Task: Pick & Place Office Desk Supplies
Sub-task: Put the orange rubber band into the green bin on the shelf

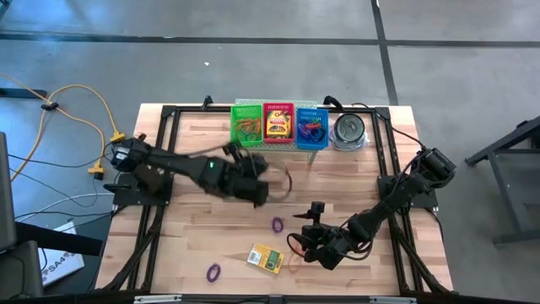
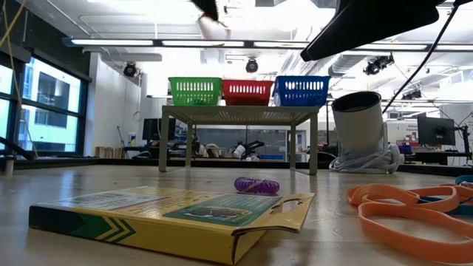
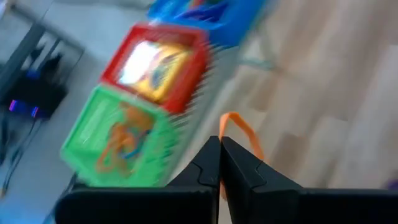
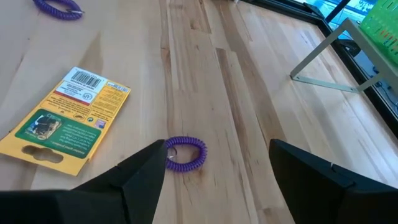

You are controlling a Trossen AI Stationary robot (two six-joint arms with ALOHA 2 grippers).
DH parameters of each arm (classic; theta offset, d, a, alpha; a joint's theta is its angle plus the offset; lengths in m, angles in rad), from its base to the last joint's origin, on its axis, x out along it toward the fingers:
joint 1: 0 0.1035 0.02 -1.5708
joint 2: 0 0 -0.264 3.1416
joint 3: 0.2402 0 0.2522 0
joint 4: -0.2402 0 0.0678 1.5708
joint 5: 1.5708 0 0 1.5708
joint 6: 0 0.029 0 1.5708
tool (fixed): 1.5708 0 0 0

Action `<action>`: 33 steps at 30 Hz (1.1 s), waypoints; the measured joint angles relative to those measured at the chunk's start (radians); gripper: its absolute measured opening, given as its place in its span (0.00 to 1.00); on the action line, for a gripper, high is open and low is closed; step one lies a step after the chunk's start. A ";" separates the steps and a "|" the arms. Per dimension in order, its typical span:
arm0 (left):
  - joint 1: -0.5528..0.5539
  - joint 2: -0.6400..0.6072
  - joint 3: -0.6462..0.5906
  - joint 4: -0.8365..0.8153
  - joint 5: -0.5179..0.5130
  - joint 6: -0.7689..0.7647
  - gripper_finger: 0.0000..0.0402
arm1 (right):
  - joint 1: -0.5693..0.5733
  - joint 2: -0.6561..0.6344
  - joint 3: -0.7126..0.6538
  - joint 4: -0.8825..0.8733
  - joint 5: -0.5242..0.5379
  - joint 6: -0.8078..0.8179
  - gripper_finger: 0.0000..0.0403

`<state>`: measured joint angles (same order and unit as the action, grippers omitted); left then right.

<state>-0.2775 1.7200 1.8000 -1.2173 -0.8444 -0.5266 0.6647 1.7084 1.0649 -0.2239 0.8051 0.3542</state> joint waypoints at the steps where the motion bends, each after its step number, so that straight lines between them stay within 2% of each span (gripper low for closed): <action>1: 0.023 -0.008 0.000 -0.026 0.000 -0.024 0.00 | 0.000 0.000 0.000 0.000 -0.001 0.000 0.68; 4: 0.088 -0.028 0.000 -0.063 0.000 -0.075 0.00 | -0.002 0.000 0.000 0.001 -0.001 0.000 0.68; 11: 0.252 -0.055 0.000 -0.078 0.011 -0.067 0.00 | -0.027 0.000 0.000 0.004 -0.040 0.002 0.68; 17: 0.432 -0.055 0.000 -0.088 0.090 -0.046 0.00 | -0.053 -0.001 0.000 0.003 -0.131 0.019 0.68; 21: 0.526 -0.055 0.000 -0.088 0.134 -0.046 0.00 | -0.059 -0.001 0.000 0.002 -0.153 0.019 0.68; 26: 0.589 -0.044 -0.003 -0.055 0.263 -0.011 0.00 | -0.058 -0.001 0.000 -0.005 -0.152 0.019 0.68; 33: 0.596 -0.015 -0.005 -0.040 0.278 0.033 0.00 | -0.058 -0.001 0.000 -0.005 -0.153 0.022 0.68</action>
<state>0.3187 1.7045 1.7951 -1.2574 -0.5659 -0.4935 0.6064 1.7077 1.0649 -0.2287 0.6525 0.3766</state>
